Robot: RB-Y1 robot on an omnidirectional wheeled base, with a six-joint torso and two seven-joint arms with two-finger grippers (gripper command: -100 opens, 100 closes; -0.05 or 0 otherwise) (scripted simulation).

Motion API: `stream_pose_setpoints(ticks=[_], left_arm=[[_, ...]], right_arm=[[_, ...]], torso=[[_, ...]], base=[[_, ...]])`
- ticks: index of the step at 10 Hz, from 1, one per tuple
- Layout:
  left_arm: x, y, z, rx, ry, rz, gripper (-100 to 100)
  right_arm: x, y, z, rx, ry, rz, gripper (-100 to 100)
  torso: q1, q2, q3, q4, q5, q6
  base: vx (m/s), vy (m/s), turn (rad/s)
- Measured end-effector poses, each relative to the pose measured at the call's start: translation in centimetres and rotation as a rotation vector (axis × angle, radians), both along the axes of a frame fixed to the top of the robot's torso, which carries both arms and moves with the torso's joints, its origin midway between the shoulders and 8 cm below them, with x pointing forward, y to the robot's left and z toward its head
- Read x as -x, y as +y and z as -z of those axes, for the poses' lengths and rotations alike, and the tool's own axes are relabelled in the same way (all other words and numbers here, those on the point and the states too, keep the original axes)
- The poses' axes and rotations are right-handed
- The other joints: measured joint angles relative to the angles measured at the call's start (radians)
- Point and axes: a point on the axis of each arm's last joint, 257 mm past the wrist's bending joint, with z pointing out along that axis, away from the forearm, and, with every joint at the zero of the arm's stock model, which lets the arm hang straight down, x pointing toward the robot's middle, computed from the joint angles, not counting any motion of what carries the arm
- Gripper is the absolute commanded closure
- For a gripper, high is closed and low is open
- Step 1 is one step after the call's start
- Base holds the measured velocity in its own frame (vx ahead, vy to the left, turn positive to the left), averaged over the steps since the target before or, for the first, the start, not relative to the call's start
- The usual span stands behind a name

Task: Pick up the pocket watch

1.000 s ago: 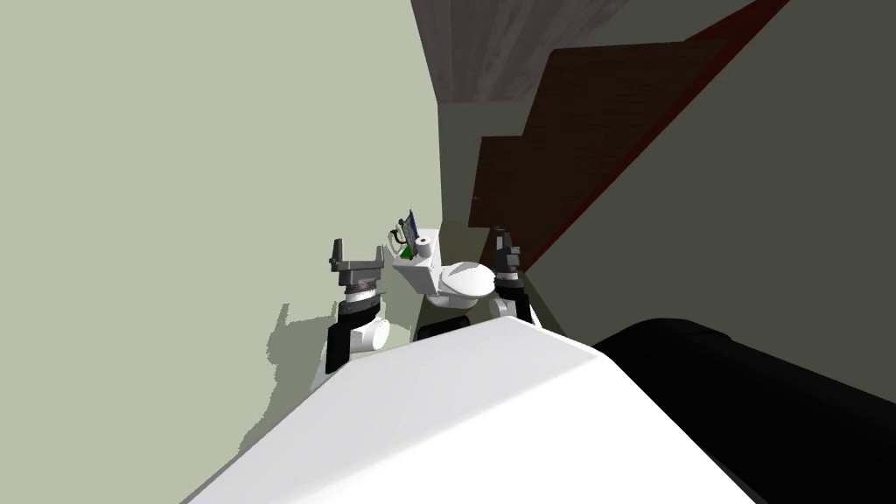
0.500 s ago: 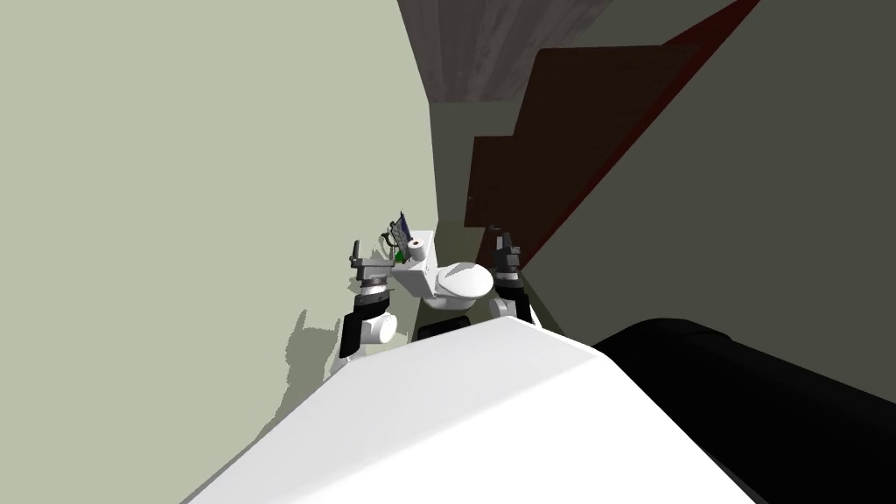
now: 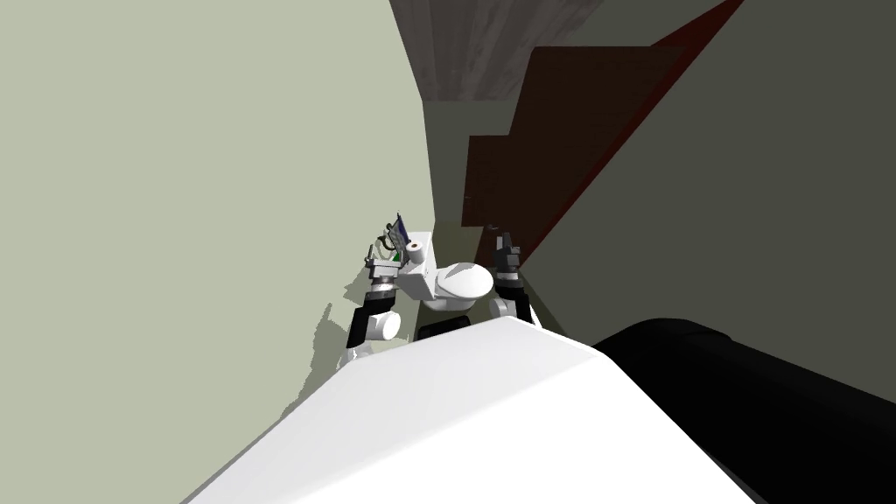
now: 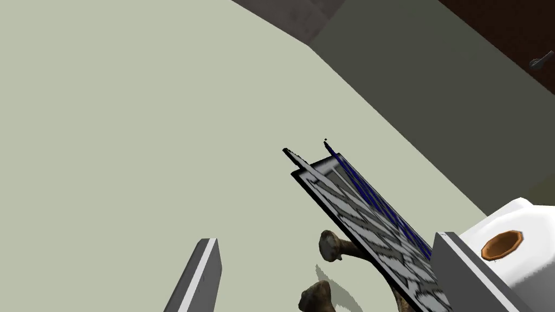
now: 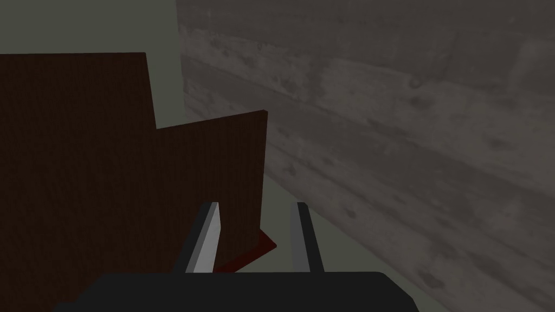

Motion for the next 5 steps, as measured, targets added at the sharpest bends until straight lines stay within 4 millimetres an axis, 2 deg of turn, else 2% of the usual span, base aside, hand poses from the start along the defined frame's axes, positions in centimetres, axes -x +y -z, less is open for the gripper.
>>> stream_pose_setpoints(ticks=[2,4,5], left_arm=[[-0.7,-0.7,2.4,0.031,0.070,0.035,-100],[-1.0,-1.0,3.3,0.050,0.110,0.054,-100],[-1.1,-1.3,4.6,0.064,0.146,0.069,-100]], right_arm=[[0.0,0.0,0.0,0.000,0.000,0.000,0],[0.0,0.0,0.0,0.000,0.000,0.000,0],[0.0,0.0,0.0,0.000,0.000,0.000,0]], torso=[[0.001,0.000,0.000,0.000,0.000,0.000],[-0.001,0.001,0.001,0.000,0.000,0.000],[0.000,0.001,0.001,0.000,0.000,0.000]], base=[[0.023,0.050,-0.047],[0.017,0.044,-0.067],[0.027,0.065,-0.074]])
